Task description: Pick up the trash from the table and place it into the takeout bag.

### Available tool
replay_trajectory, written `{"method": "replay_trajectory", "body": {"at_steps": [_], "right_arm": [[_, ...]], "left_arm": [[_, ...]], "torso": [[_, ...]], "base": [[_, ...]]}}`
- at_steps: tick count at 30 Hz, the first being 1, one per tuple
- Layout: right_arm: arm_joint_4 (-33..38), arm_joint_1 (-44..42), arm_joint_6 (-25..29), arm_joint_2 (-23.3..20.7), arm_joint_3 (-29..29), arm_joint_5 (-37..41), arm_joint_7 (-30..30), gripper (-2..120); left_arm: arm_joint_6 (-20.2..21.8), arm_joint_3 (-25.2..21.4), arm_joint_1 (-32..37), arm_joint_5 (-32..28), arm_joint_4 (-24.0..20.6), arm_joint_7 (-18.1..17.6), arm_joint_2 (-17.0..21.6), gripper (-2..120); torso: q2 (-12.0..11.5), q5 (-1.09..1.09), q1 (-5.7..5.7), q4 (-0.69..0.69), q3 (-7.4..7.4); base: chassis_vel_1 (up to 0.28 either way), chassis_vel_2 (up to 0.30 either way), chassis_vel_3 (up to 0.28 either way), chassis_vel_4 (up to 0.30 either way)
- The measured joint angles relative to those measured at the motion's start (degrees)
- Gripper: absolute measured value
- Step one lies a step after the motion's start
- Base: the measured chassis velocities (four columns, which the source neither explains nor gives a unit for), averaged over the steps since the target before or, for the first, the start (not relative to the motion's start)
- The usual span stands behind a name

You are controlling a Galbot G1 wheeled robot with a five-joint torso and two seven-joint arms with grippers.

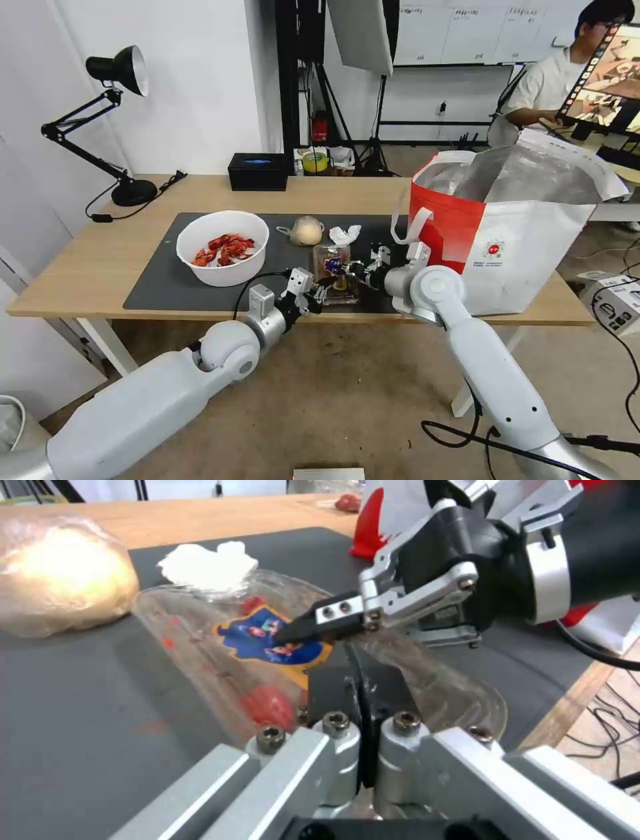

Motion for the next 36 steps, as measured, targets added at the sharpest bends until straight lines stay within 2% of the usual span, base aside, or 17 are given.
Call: {"method": "replay_trajectory", "body": {"at_steps": [7,13,14,15,17,18,19,20,22,23,25,26,29,30,32,33,36], "right_arm": [[0.27,-0.48,0.01,-0.03,0.21,-0.73,-1.02,0],[1.48,-1.1,-0.01,-0.19,0.47,-0.99,-2.1,0],[1.87,-1.31,-0.02,-0.22,0.63,-0.98,-2.46,0],[1.87,-1.31,-0.02,-0.22,0.63,-0.98,-2.46,0],[3.05,-1.81,0.03,-0.32,1.08,-0.97,-3.27,0],[3.05,-1.81,0.03,-0.32,1.08,-0.97,-3.27,0],[3.79,-2.05,0.08,-0.47,1.33,-0.97,-3.62,0],[3.95,-2.09,0.09,-0.5,1.39,-0.97,-3.68,0],[6.03,-2.6,0.41,-1.19,2.11,-0.93,-4.76,0],[6.03,-2.6,0.41,-1.19,2.11,-0.93,-4.76,0],[8.96,-3.03,1.17,-2.19,2.97,-0.92,-6.15,0],[8.96,-3.03,1.17,-2.19,2.97,-0.92,-6.15,0],[12.83,-3.15,1.95,-3.64,4.39,-0.28,-6.5,0],[12.83,-3.15,1.95,-3.64,4.39,-0.28,-6.5,0],[16.34,-2.87,3.02,-5.38,6.36,0.92,-6.9,0],[16.34,-2.87,3.02,-5.38,6.36,0.92,-6.9,0],[20.58,-1.44,4.84,-8.37,9.64,1.76,-7.8,0]], "left_arm": [[-0.07,-2.77,2.78,0.05,-2.35,0.14,1.92,0],[-0.16,-11.23,12.08,0.27,-6.81,1.25,5.47,0],[-0.26,-13.93,14.86,0.32,-7.83,1.86,6.15,5],[-0.26,-13.93,14.86,0.32,-7.83,1.86,6.15,5],[-0.34,-20.59,21.11,0.49,-10.29,3.98,6.94,17],[-0.34,-20.59,21.11,0.49,-10.29,3.98,6.94,17],[-0.45,-23.11,23.25,0.53,-11.25,4.41,7.14,21],[-0.5,-23.74,23.8,0.54,-11.5,4.45,7.16,21],[-1.01,-27.67,27.44,0.54,-13.54,4.38,7.09,34],[-1.01,-27.67,27.44,0.54,-13.54,4.38,7.09,34],[-1.34,-30.39,30.73,0.34,-15.57,3.27,6.5,46],[-1.34,-30.39,30.73,0.34,-15.57,3.27,6.5,46],[-1.35,-34.01,36.28,0.51,-17.05,2.72,4.97,59],[-1.35,-34.01,36.28,0.51,-17.05,2.72,4.97,59],[-1.41,-36.7,40.06,1.55,-17.56,2.68,3.41,71],[-1.41,-36.7,40.06,1.55,-17.56,2.68,3.41,71],[-1.73,-39.79,44.48,3.33,-18.67,2.84,1.61,85]], "torso": [[0.0,0.0,0.01,-0.01,0.01],[0.0,-0.02,0.01,-0.02,0.02],[0.0,-0.02,0.01,-0.02,0.01],[0.0,-0.02,0.01,-0.02,0.01],[-0.02,-0.01,0.01,0.0,0.02],[-0.02,-0.01,0.01,0.0,0.02],[-0.01,-0.01,0.01,0.0,0.02],[-0.01,-0.01,0.01,0.0,0.01],[-0.01,-0.01,0.01,-0.01,0.02],[-0.01,-0.01,0.01,-0.01,0.02],[-0.01,-0.01,0.01,-0.03,0.01],[-0.01,-0.01,0.01,-0.03,0.01],[-0.01,0.0,0.01,-0.01,0.01],[-0.01,0.0,0.01,-0.01,0.01],[-0.01,0.01,0.01,-0.01,0.01],[-0.01,0.01,0.01,-0.01,0.01],[-0.01,0.01,0.01,-0.02,0.01]], "base": [[0.0,0.0,0.0,0.0],[0.0,0.0,0.0,0.0],[0.0,0.0,0.0,0.0],[0.0,0.0,0.0,0.0],[0.0,0.0,0.0,0.0],[0.0,0.0,0.0,0.0],[0.0,0.0,0.0,0.0],[0.0,0.0,0.0,0.0],[0.0,0.0,0.0,0.0],[0.0,0.0,0.0,0.0],[0.0,0.0,0.0,0.0],[0.0,0.0,0.0,0.0],[0.0,0.0,0.0,0.0],[0.0,0.0,0.0,0.0],[0.0,0.0,0.0,0.0],[0.0,0.0,0.0,0.0],[0.0,0.0,0.0,0.0]]}}
